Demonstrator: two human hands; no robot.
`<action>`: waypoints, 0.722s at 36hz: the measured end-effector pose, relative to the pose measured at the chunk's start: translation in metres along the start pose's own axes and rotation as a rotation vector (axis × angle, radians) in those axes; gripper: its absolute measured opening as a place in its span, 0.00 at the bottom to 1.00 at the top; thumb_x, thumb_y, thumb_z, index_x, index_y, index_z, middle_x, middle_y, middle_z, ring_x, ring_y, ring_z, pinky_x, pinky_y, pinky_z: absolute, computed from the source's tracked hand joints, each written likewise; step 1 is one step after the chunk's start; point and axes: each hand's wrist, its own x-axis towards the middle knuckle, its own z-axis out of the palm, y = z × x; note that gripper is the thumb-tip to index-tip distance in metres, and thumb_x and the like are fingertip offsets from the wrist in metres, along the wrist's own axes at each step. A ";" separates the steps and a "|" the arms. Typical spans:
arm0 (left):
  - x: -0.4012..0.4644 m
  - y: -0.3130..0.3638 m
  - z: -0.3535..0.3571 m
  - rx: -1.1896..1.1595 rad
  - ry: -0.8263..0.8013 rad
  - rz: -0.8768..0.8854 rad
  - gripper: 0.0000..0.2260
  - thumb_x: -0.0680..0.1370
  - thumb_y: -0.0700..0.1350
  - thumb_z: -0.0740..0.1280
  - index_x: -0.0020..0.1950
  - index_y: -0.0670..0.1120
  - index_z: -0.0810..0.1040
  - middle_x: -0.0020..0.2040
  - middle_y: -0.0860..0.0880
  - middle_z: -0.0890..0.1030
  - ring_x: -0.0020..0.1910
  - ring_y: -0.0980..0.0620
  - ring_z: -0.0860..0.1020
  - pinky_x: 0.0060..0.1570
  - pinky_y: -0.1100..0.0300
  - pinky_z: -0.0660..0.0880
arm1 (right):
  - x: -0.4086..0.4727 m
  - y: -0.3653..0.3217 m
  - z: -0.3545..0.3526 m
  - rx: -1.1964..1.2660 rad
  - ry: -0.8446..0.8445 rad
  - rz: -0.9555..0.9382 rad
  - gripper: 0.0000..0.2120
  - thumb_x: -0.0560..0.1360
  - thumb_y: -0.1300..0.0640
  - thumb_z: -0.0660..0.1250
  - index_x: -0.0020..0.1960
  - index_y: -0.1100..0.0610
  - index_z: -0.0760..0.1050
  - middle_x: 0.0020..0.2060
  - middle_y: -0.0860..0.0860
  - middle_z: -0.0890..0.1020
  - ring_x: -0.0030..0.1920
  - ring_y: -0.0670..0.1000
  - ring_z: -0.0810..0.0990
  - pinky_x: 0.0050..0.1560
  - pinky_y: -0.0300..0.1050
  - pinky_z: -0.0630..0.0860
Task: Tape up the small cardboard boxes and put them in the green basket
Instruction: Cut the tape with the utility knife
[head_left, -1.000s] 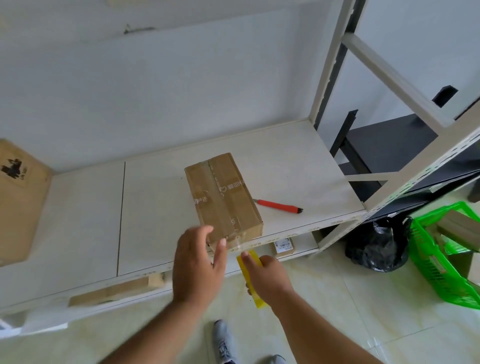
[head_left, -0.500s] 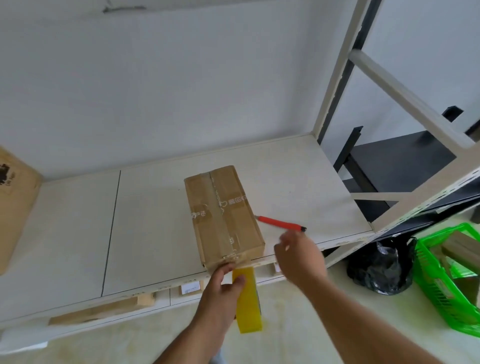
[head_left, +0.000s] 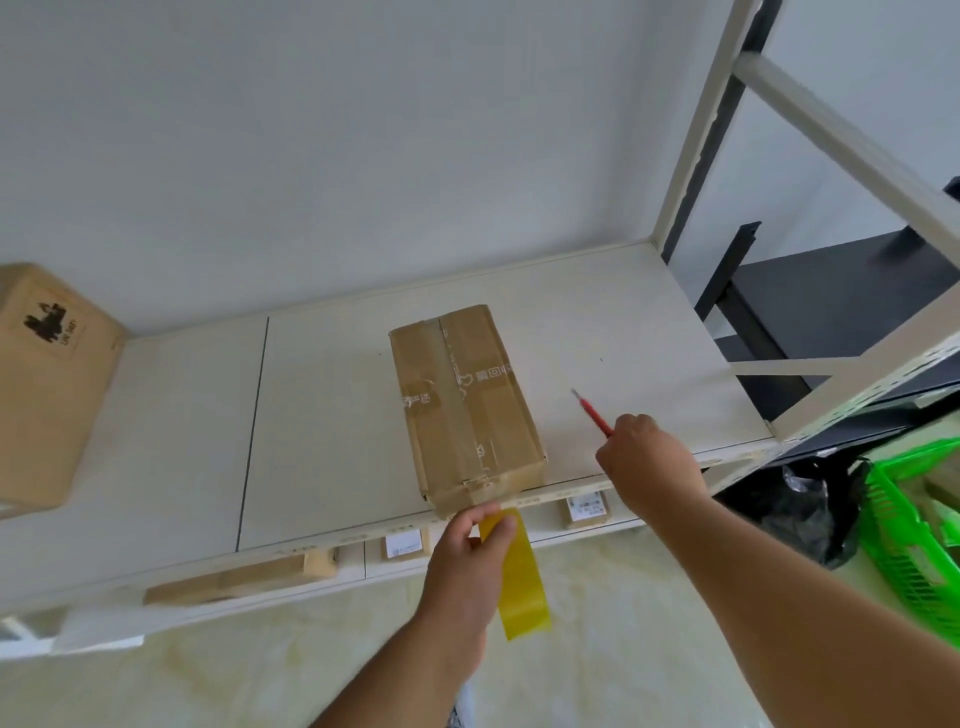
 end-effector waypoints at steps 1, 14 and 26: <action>0.000 0.000 0.002 -0.004 0.023 -0.012 0.08 0.73 0.58 0.73 0.51 0.64 0.81 0.52 0.45 0.83 0.52 0.43 0.82 0.57 0.44 0.80 | -0.008 0.003 -0.006 0.094 0.013 0.036 0.11 0.82 0.61 0.60 0.62 0.61 0.75 0.53 0.57 0.77 0.53 0.58 0.78 0.48 0.52 0.80; 0.009 -0.005 0.011 -0.080 0.168 -0.048 0.13 0.71 0.56 0.75 0.52 0.57 0.78 0.53 0.51 0.83 0.52 0.48 0.82 0.52 0.50 0.79 | -0.074 0.003 -0.033 -0.242 0.284 -0.681 0.08 0.80 0.48 0.63 0.46 0.50 0.77 0.31 0.47 0.75 0.24 0.54 0.75 0.20 0.46 0.70; 0.010 -0.004 0.010 -0.051 0.241 -0.019 0.12 0.73 0.51 0.76 0.52 0.57 0.76 0.56 0.53 0.80 0.55 0.50 0.79 0.58 0.52 0.76 | -0.061 -0.025 -0.023 -0.381 0.186 -0.728 0.17 0.57 0.57 0.83 0.38 0.52 0.76 0.25 0.49 0.72 0.18 0.54 0.70 0.24 0.38 0.45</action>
